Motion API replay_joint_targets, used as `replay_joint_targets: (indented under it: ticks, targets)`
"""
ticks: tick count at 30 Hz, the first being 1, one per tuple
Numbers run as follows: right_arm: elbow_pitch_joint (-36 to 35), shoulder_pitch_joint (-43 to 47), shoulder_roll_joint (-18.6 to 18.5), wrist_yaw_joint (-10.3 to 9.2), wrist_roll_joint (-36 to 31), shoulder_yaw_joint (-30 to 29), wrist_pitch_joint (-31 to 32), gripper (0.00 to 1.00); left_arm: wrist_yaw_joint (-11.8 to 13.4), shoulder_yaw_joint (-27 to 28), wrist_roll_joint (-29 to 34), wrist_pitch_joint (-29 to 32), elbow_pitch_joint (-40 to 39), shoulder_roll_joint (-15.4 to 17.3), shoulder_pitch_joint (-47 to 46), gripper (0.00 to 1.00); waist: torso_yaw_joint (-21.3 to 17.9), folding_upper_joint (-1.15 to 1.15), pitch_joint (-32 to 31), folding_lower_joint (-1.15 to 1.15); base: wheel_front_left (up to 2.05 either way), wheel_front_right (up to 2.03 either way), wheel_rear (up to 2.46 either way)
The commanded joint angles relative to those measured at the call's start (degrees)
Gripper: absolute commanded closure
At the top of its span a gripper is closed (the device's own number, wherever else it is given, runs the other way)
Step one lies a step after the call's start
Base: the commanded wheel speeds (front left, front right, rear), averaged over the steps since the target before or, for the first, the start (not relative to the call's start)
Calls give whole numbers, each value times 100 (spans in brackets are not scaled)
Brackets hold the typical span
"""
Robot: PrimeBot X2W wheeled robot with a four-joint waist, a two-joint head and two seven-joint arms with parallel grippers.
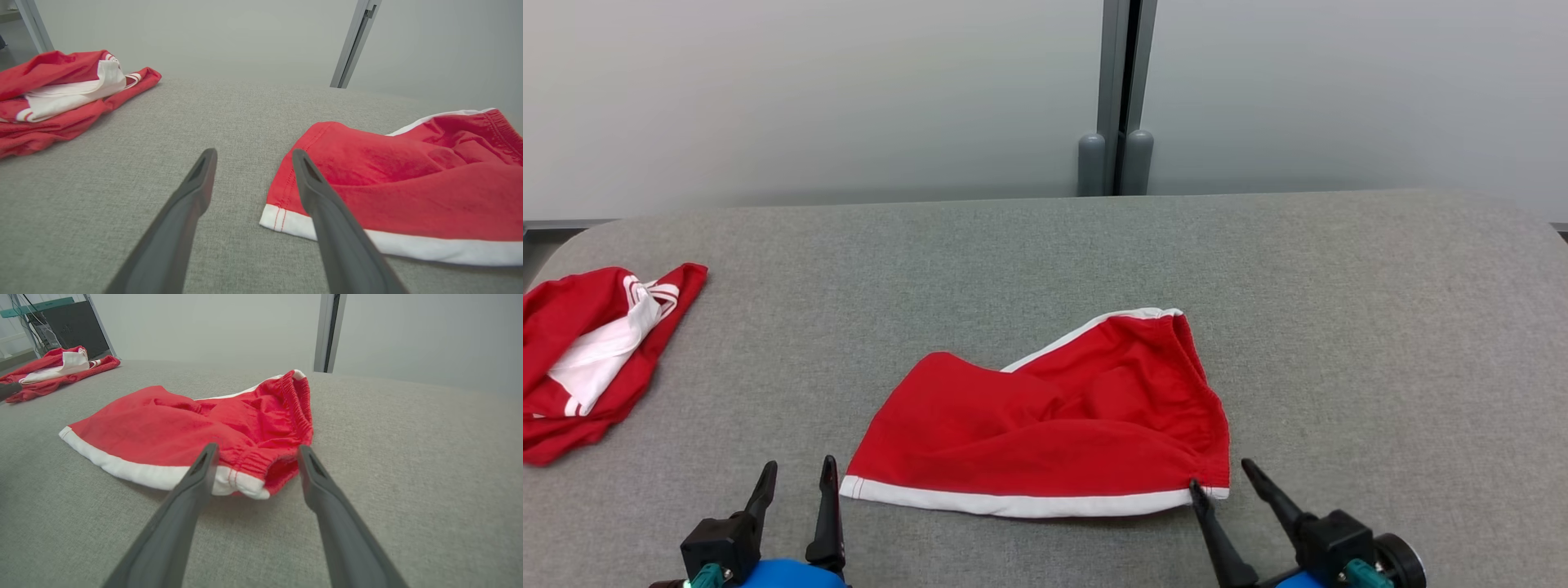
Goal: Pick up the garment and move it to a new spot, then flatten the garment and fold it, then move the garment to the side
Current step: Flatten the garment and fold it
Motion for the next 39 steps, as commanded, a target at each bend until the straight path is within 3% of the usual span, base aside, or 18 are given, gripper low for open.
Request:
replay_joint_targets:
  ticks: [1, 25, 33, 37, 39]
  targets:
    - [19, 92, -26, 1, -58, 65, -4, 0, -8, 8, -47, -15, -23, -11, 16, 0, 16, 0, 16, 0, 0, 0, 0]
    - [352, 147, -27, 1, -458, 389, -5, 0, -8, -132, -118, -15, -147, 24, 18, 0, 0, 0, 115, 0, 0, 0, 0]
    - [451, -1, -27, 1, -566, 562, -4, 6, -8, -214, -172, -15, -131, 85, 0, 0, 46, 0, 152, 0, 0, 0, 0]
    - [505, -40, -123, 1, -653, 580, -5, 15, -8, -236, -182, -15, -108, 98, 14, 0, 71, 0, 130, 0, 0, 0, 0]
    - [522, -67, -140, 1, -687, 582, -5, 39, -8, -234, -182, -15, -105, 99, 22, 0, 75, 0, 124, 0, 0, 0, 0]
